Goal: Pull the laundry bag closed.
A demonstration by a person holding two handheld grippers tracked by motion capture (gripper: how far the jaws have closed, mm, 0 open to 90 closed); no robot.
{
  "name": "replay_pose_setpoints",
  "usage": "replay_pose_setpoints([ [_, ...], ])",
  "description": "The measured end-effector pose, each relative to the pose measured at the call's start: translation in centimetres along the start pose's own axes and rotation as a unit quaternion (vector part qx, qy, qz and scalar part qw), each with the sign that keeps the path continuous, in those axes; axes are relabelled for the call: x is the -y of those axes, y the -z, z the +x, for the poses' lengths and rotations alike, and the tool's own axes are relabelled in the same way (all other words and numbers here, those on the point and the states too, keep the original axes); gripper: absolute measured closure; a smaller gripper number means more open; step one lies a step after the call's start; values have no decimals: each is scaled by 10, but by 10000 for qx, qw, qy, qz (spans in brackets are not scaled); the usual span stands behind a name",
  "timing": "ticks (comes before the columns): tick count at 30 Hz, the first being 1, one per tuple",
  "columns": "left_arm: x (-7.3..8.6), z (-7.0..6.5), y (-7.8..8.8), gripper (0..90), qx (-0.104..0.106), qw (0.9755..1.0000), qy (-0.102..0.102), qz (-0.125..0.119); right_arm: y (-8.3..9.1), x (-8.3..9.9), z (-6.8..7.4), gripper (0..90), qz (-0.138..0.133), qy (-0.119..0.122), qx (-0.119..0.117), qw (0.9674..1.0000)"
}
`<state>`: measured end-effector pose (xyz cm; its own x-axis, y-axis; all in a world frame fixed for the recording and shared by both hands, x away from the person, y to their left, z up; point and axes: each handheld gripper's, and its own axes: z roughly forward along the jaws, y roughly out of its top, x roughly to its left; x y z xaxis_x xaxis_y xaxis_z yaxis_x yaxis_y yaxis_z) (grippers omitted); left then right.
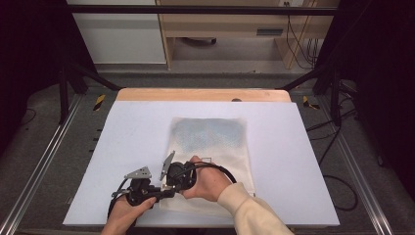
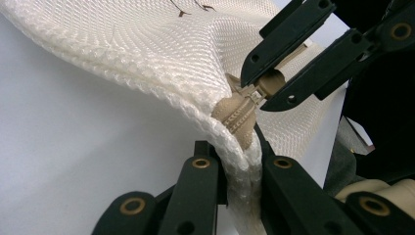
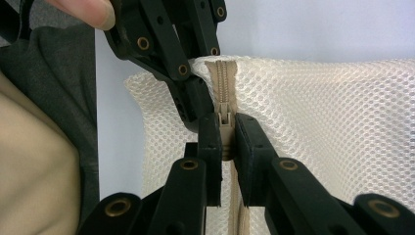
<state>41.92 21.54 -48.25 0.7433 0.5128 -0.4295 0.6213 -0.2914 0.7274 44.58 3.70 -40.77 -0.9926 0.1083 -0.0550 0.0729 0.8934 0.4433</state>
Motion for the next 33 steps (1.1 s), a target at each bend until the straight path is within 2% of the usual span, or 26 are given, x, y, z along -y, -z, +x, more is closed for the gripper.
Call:
replay_pose_setpoints([
  [14,-1,-2,0,862,-12,10000,-41,-7,0,6,0,823,31,-30,-29,10000],
  [29,-1,-2,0,861,2,10000,-56,-16,-1,23,-3,823,77,-245,-19,9997],
  [33,0,-2,0,862,-3,10000,-49,-23,-1,25,-4,823,81,-226,18,9997],
])
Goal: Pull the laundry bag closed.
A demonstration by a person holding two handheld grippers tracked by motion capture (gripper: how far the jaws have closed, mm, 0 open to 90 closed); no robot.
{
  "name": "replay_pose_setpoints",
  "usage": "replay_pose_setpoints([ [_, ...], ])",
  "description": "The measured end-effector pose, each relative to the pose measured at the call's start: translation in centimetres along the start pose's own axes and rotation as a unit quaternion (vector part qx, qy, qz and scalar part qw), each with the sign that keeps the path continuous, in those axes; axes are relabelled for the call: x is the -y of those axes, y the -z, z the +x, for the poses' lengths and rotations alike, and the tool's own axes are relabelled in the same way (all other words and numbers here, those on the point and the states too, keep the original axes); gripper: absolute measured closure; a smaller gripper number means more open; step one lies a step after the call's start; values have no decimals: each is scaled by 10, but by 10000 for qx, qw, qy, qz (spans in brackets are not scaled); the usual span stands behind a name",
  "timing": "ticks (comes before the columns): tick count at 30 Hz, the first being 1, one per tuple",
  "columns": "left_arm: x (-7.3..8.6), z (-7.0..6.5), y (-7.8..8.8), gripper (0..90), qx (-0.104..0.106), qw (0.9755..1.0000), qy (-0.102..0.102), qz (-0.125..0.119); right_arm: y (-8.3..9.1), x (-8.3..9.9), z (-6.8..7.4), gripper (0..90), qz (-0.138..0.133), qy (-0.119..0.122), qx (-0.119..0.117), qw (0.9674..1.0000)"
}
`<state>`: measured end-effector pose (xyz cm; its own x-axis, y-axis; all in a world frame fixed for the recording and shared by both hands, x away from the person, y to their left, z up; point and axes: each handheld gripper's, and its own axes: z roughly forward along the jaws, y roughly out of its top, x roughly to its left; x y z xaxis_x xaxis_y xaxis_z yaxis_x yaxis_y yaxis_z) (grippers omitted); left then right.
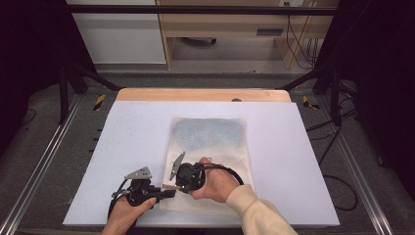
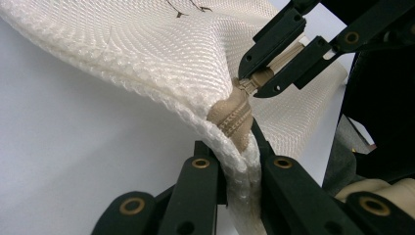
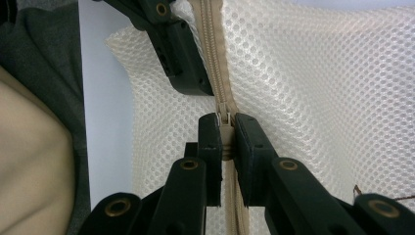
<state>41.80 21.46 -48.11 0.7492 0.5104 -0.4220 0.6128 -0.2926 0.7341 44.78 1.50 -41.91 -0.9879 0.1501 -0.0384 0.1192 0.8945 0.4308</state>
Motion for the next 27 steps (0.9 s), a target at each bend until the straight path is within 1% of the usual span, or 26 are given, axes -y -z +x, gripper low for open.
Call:
replay_pose_setpoints([
  [4,0,0,0,861,-2,10000,-3,12,-1,4,-1,823,-9,-56,-6,10000],
  [6,0,0,-1,862,-5,10000,-4,22,-1,6,-2,823,-52,-82,-28,9999],
  [12,1,0,-1,861,-20,10000,-18,44,-2,10,0,822,-147,-146,4,9998],
  [24,1,-1,-1,861,-41,10000,-38,41,-2,14,1,822,-239,-146,39,9996],
  [27,1,-1,-1,861,-49,10000,-42,50,-3,16,0,823,-257,-162,12,9995],
])
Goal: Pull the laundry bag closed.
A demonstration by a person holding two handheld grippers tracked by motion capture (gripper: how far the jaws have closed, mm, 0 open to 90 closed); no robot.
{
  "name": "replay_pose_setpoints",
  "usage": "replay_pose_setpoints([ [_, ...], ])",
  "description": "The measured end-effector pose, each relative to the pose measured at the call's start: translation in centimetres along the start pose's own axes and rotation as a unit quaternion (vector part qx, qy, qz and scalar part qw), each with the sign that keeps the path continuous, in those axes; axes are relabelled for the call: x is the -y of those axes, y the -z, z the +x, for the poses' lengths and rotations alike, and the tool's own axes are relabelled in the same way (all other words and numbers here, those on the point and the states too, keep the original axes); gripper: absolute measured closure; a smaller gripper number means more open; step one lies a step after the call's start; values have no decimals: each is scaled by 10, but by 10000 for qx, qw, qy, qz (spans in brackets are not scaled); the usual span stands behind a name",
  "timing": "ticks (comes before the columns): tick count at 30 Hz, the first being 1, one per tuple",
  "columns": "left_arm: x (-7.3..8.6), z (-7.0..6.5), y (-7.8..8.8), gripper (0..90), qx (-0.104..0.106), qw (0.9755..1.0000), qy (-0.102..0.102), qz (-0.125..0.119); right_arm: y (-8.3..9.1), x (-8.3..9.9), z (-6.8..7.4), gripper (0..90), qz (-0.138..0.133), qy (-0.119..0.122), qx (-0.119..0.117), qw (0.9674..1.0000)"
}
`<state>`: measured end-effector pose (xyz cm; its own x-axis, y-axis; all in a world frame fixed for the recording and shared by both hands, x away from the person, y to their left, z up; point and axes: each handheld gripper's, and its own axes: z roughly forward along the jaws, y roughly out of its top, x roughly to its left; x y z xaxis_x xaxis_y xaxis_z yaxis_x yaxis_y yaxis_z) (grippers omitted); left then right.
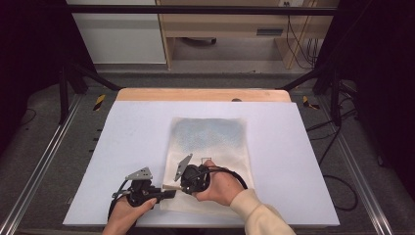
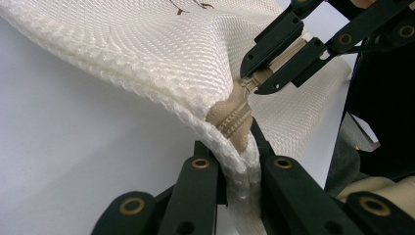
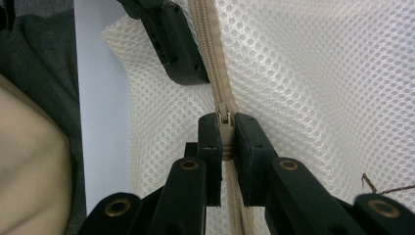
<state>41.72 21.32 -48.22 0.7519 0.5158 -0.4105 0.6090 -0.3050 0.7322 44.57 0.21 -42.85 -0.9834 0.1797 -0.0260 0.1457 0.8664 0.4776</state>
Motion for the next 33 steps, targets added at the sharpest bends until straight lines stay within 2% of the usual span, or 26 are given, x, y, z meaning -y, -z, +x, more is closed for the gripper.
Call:
replay_pose_setpoints([
  [11,0,-1,-1,861,-14,10000,-42,16,4,13,-3,822,-41,-115,6,9999],
  [13,0,-2,-1,860,-5,10000,-52,3,5,16,-2,823,-113,-154,9,9998],
  [20,0,-3,-1,861,3,10000,-63,5,7,19,-1,822,-144,-140,17,9998],
  [24,0,-2,-1,860,5,10000,-55,-19,7,24,-1,822,-284,-257,20,9993],
  [30,-1,-3,1,860,20,9999,-74,-118,14,28,1,822,-491,-255,149,9984],
  [33,0,-3,1,860,11,9999,-65,-105,14,30,3,822,-508,-230,259,9981],
])
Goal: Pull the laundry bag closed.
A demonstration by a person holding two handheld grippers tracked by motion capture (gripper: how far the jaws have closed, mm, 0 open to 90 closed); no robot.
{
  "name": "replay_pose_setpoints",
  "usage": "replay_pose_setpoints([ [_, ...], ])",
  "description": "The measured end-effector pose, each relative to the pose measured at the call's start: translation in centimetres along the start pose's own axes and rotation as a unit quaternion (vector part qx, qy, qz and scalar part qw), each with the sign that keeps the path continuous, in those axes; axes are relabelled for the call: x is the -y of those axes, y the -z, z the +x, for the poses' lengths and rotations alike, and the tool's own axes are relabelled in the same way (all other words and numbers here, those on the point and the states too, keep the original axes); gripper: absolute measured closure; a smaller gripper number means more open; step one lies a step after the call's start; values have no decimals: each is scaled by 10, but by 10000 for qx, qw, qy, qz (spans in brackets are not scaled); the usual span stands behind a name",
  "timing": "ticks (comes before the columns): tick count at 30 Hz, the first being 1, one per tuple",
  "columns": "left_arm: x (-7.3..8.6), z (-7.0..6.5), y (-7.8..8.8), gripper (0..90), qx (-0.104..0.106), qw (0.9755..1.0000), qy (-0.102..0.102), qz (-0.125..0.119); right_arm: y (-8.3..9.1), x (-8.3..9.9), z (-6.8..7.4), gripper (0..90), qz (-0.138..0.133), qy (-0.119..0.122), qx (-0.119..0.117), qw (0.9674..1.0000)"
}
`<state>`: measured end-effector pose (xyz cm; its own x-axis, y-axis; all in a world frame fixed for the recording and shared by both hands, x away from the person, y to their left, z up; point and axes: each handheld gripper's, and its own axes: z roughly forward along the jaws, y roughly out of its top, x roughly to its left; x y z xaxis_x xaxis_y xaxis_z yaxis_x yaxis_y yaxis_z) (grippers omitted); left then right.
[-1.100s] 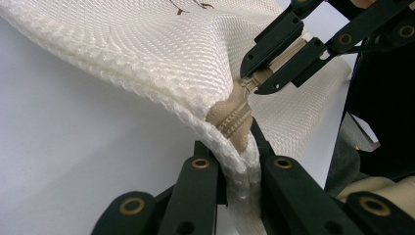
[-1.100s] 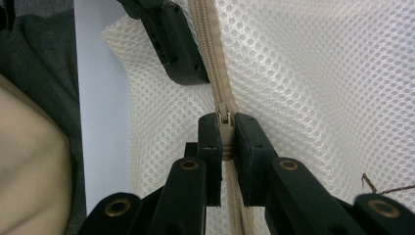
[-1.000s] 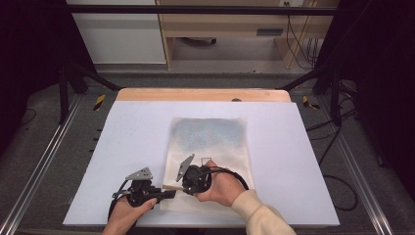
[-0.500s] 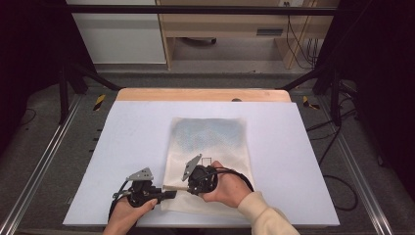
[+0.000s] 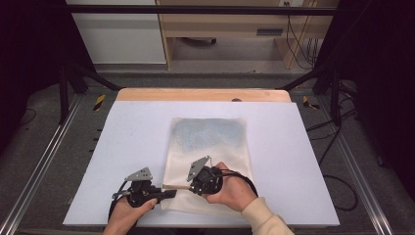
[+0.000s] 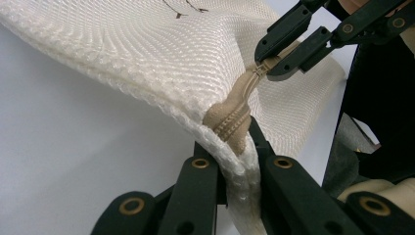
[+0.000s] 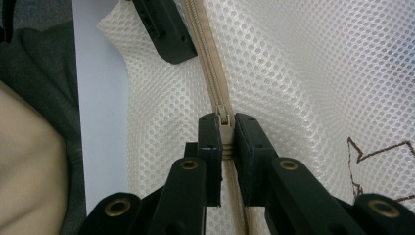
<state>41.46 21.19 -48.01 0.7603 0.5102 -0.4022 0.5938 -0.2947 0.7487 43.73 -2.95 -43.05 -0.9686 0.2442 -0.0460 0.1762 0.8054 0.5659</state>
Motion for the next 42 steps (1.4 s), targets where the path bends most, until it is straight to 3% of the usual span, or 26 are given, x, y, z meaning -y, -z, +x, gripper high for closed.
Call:
replay_pose_setpoints([
  [14,0,-2,-1,860,4,10000,-27,22,3,11,2,822,-155,42,-32,9999],
  [25,-2,-4,0,860,59,10000,-48,-8,12,20,1,822,-342,-87,2,9994],
  [42,-2,-7,-4,859,47,9999,-118,26,14,31,1,822,-405,-220,34,9989],
])
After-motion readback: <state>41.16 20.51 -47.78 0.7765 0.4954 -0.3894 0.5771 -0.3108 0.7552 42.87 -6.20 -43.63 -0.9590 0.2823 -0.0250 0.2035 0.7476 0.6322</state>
